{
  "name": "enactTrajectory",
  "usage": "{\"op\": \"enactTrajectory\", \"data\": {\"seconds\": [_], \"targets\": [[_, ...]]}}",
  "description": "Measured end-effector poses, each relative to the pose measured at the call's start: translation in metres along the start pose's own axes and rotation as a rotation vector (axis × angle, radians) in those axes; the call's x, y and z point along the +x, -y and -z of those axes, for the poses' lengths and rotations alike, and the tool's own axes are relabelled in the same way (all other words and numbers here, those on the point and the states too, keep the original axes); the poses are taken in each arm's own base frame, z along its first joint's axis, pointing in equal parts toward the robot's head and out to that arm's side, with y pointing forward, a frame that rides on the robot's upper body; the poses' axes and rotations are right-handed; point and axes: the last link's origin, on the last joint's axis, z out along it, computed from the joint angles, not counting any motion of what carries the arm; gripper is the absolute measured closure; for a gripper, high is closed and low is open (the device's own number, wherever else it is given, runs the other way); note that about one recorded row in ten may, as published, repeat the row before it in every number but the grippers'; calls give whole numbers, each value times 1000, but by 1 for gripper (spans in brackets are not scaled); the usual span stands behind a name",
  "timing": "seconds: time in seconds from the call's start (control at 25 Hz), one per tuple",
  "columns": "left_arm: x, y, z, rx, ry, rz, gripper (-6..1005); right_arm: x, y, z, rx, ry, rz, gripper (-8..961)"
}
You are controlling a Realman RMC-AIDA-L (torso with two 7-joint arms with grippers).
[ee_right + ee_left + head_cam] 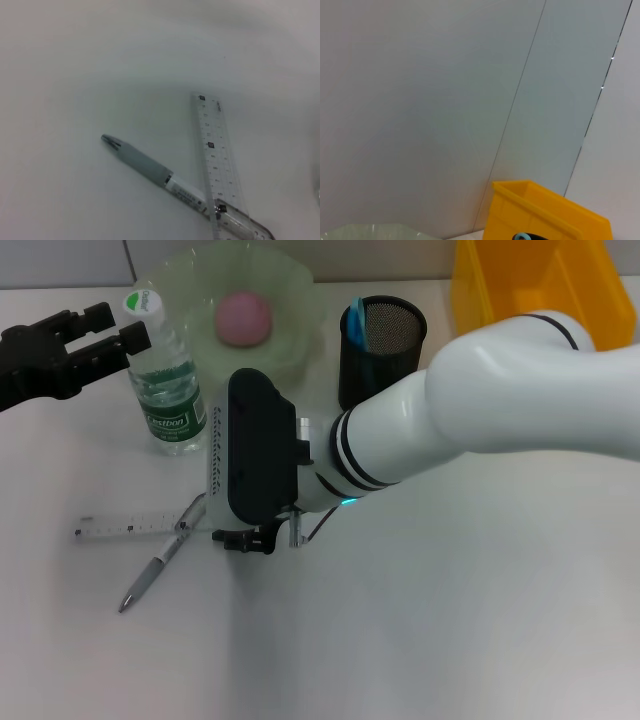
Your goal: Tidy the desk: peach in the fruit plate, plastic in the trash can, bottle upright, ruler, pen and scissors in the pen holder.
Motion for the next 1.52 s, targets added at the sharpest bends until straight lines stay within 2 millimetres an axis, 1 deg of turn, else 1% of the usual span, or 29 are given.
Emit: {"op": "enactTrajectory", "data": {"seconds": [0.44, 0.6, 0.68, 0.88, 1.08, 1.16, 1.2, 1.32, 1.4, 1.44, 1.48, 1.52], "targets": [[0, 0, 1, 3, -2, 1, 300, 1, -3, 0, 2, 16, -3, 600], [-2, 0, 3, 8, -1, 5, 300, -2, -5, 1, 1, 36, -9, 601], [-3, 0, 4, 9, 0, 7, 300, -4, -2, 4, 10, 59, -26, 601], [-2, 0, 6, 11, -10, 7, 300, -1, 0, 8, 19, 77, -59, 633], [1, 1, 8, 16, -32, 9, 300, 7, 2, 11, 33, 71, -74, 722], [1, 1, 8, 16, -34, 10, 300, 6, 2, 12, 32, 74, -78, 757], [1, 1, 8, 16, -35, 10, 300, 6, 2, 12, 32, 74, -78, 756], [0, 1, 9, 21, -35, 11, 300, 3, 5, 17, 5, 80, -104, 752], [0, 2, 9, 23, -35, 12, 300, -3, 15, 28, -46, 79, -142, 750], [0, 2, 9, 23, -35, 12, 300, -3, 15, 28, -46, 79, -142, 749], [0, 2, 9, 23, -35, 13, 300, -9, 22, 36, -88, 73, -175, 747], [-1, 1, 10, 24, -34, 14, 300, -9, 22, 36, -88, 73, -175, 746]]}}
